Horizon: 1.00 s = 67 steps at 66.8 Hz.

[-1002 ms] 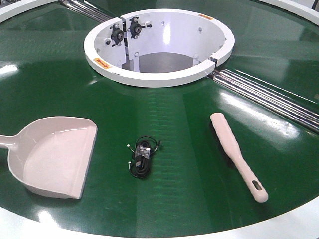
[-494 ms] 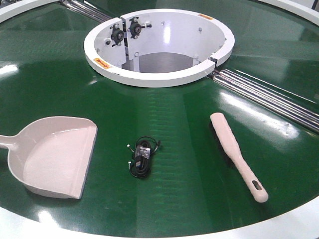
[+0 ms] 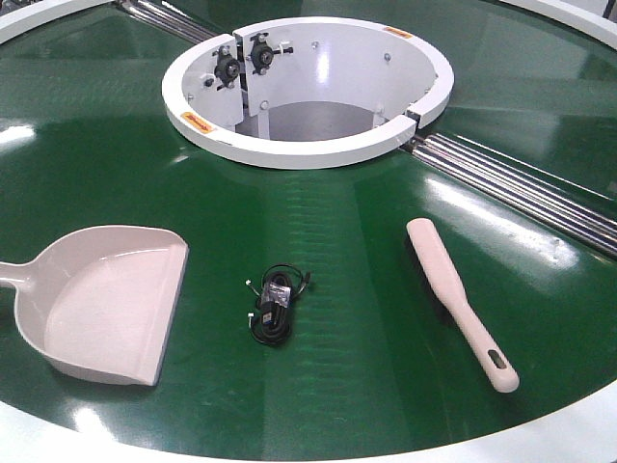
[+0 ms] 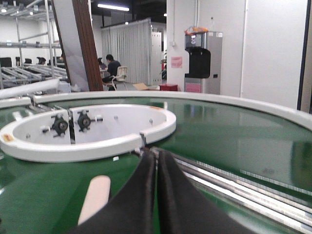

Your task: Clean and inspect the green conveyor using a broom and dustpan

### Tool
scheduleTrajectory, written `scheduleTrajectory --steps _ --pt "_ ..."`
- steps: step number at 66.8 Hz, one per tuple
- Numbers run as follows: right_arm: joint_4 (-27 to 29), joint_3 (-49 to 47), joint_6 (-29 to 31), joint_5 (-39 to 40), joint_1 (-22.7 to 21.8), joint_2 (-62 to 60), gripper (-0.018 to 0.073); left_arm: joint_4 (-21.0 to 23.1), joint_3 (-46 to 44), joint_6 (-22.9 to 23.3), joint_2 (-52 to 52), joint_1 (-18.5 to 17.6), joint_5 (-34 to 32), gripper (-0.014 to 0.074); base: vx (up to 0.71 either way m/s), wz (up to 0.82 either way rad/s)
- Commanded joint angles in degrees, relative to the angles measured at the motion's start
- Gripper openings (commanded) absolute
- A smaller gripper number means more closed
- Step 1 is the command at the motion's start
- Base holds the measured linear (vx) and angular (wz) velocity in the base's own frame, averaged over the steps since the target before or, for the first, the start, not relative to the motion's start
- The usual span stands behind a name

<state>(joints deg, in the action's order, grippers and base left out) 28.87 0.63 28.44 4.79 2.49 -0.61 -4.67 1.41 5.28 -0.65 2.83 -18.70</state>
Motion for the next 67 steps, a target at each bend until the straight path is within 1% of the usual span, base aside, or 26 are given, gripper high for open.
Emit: scheduleTrajectory --steps 1,4,9,15,22,24,31,33,36,39,43,46,48,50,51,55,56,59,62,67 --pt "-0.7 -7.1 0.8 3.9 0.0 -0.6 -0.0004 0.1 -5.0 2.8 -0.6 -0.4 -9.1 -0.0006 0.00 0.00" --pt "-1.1 -11.2 1.0 2.0 0.0 -0.3 -0.0004 0.1 -8.6 4.1 0.1 -0.4 -6.2 -0.0006 0.00 0.00" --pt "-3.2 -19.6 2.1 -3.5 0.0 1.8 -0.0004 -0.2 -16.9 5.6 2.8 -0.4 2.6 -0.0006 0.00 0.00" --pt "-5.2 -28.9 2.7 -11.8 0.0 7.4 -0.0004 -0.2 -28.9 5.4 7.8 -0.4 12.2 -0.0006 0.00 0.00" --pt "-5.1 -38.3 2.6 -22.2 0.0 16.7 -0.0004 -0.2 -41.2 4.3 15.4 -0.4 26.0 -0.0006 0.00 0.00" --pt "-5.1 -40.4 2.2 -25.2 0.0 20.1 -0.0004 -0.1 -44.1 3.3 17.6 -0.4 30.8 -0.0005 0.00 0.00" --pt "-5.1 -46.4 -0.9 -31.5 0.0 29.6 -0.0002 1.1 -52.2 -3.2 26.5 -0.4 43.2 0.0006 0.00 0.00" --pt "-5.1 -47.7 -1.9 -32.5 0.0 32.3 0.0000 2.4 -53.5 -5.3 29.0 -0.4 46.6 0.0015 0.00 0.00" --pt "-4.9 -48.9 -3.2 -33.7 0.0 35.3 0.0008 6.1 -55.1 -9.6 32.1 -0.5 50.2 0.0037 0.00 0.00" --pt "-4.6 -49.5 -3.4 -34.6 0.0 38.3 0.0023 9.3 -55.4 -13.3 34.2 -0.5 52.3 0.0064 0.00 0.00" --pt "-3.5 -49.7 -3.3 -35.0 0.0 41.1 0.0073 14.2 -55.4 -18.6 37.0 -0.5 54.8 0.0131 0.00 0.00" --pt "-2.4 -49.7 -2.8 -35.8 0.0 43.0 0.0131 17.2 -55.4 -21.4 38.4 -0.5 56.5 0.0195 0.00 0.00" --pt "-2.0 -49.7 -2.6 -36.1 0.0 43.7 0.0188 18.5 -55.4 -22.9 39.3 -0.5 57.5 0.0249 0.00 0.00" --pt "-1.6 -49.7 -2.5 -36.6 0.0 44.6 0.0258 19.7 -55.4 -24.0 40.0 -0.5 58.2 0.0309 0.00 0.00" --pt "-1.5 -49.7 -2.5 -36.9 0.0 44.8 0.0307 20.2 -55.4 -24.2 40.3 -0.5 58.5 0.0334 0.00 0.00" --pt "-1.4 -49.7 -2.7 -37.3 0.0 45.3 0.0451 20.6 -55.4 -24.6 41.0 -0.5 59.1 0.0456 0.00 0.00" --pt "-1.2 -49.7 -2.9 -37.3 0.0 45.3 0.0505 20.6 -55.4 -24.6 41.0 -0.5 59.1 0.0490 0.00 0.00" --pt "-1.1 -49.5 -3.4 -36.9 0.0 45.3 0.0622 20.6 -55.4 -24.6 41.0 -0.5 59.0 0.0561 0.00 0.00" --pt "-1.2 -49.4 -3.2 -35.5 0.0 45.3 0.0732 20.6 -55.4 -24.6 41.0 -0.5 58.9 0.0609 0.00 0.00" --pt "-1.5 -49.3 -2.3 -33.7 0.0 45.8 0.0729 20.6 -55.4 -24.6 41.0 -0.5 58.9 0.0662 0.00 0.00"
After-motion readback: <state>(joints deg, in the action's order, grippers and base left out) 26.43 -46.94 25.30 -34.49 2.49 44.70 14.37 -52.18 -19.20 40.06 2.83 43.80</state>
